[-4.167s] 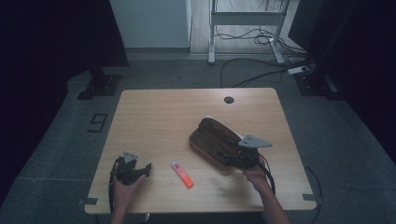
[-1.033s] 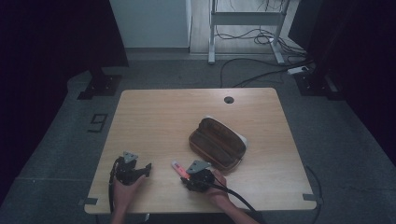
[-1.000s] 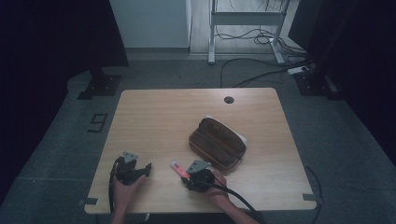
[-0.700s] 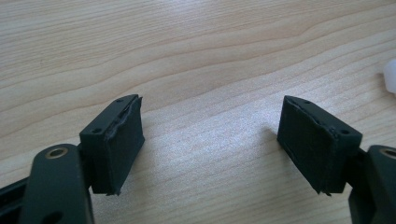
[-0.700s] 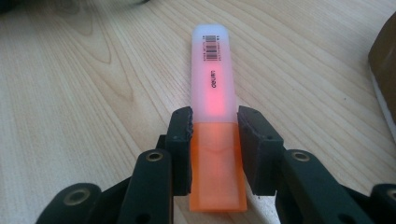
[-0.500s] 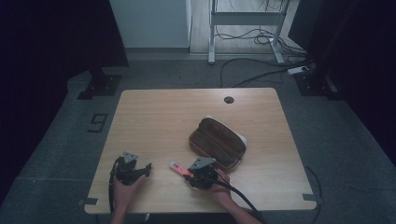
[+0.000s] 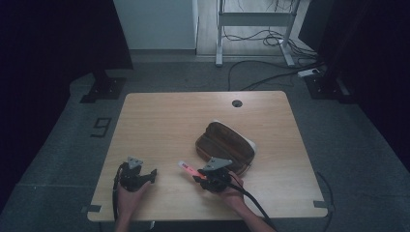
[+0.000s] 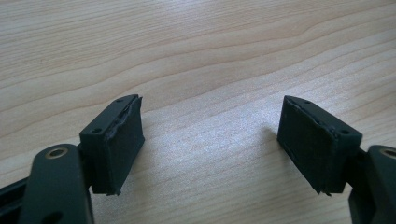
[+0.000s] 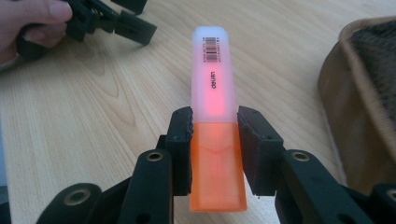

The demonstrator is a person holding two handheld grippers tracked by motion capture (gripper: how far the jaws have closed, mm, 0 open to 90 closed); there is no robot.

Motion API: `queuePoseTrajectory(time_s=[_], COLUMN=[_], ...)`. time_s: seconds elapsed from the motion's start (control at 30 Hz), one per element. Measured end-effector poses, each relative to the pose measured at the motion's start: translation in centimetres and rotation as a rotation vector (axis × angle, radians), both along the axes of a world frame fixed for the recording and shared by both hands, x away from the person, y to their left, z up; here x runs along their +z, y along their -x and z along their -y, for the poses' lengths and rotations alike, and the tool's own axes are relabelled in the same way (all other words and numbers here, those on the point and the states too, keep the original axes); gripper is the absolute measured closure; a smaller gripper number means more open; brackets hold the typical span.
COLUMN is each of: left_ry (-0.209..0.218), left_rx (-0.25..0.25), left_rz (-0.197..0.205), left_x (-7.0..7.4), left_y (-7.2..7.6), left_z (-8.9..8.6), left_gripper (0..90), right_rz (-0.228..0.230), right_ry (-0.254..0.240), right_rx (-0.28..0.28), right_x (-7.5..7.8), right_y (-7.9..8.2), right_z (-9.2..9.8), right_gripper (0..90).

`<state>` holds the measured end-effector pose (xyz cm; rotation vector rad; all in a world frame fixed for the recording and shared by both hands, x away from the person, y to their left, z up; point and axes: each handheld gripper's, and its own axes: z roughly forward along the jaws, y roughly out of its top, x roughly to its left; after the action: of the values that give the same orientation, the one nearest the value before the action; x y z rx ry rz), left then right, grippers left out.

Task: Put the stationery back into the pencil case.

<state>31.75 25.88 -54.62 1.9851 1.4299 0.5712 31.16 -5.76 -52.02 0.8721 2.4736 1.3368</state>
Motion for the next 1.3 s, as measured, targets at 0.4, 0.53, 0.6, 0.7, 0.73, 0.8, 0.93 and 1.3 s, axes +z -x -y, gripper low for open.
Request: queuePoseTrajectory(time_s=[0.4, 0.53, 0.6, 0.7, 0.73, 0.8, 0.93, 1.3], left_ry=[0.0, 0.001, 0.0, 0.0, 0.0, 0.0, 0.0, 0.0], left_rx=[0.0, 0.001, 0.0, 0.0, 0.0, 0.0, 0.0, 0.0], left_rz=[0.0, 0.001, 0.0, 0.0, 0.0, 0.0, 0.0, 0.0], left_x=[0.0, 0.0, 0.0, 0.0, 0.0, 0.0, 0.0, 0.0], left_y=[0.0, 0.0, 0.0, 0.0, 0.0, 0.0, 0.0, 0.0], left_z=[0.0, 0.0, 0.0, 0.0, 0.0, 0.0, 0.0, 0.0], left_gripper=[22.4, 22.4, 22.4, 22.4, 22.4, 22.4, 22.4, 22.4], right_rz=[0.037, 0.043, 0.047, 0.054, 0.057, 0.061, 0.066, 0.082], right_ry=[-0.041, -0.054, -0.058, -0.066, -0.068, -0.072, -0.079, -0.094], right_rx=[-0.043, -0.055, -0.061, -0.071, -0.072, -0.08, -0.093, -0.113], right_x=[1.7, 2.2, 2.4, 2.7, 2.8, 3.0, 3.2, 3.8], right_y=[-0.5, -0.7, -0.8, -1.0, -1.1, -1.1, -1.3, -1.7], right_z=[2.2, 2.9, 3.2, 3.7, 3.9, 4.2, 4.8, 6.0], right_gripper=[65.7, 65.7, 65.7, 65.7, 65.7, 65.6, 65.6, 65.7])
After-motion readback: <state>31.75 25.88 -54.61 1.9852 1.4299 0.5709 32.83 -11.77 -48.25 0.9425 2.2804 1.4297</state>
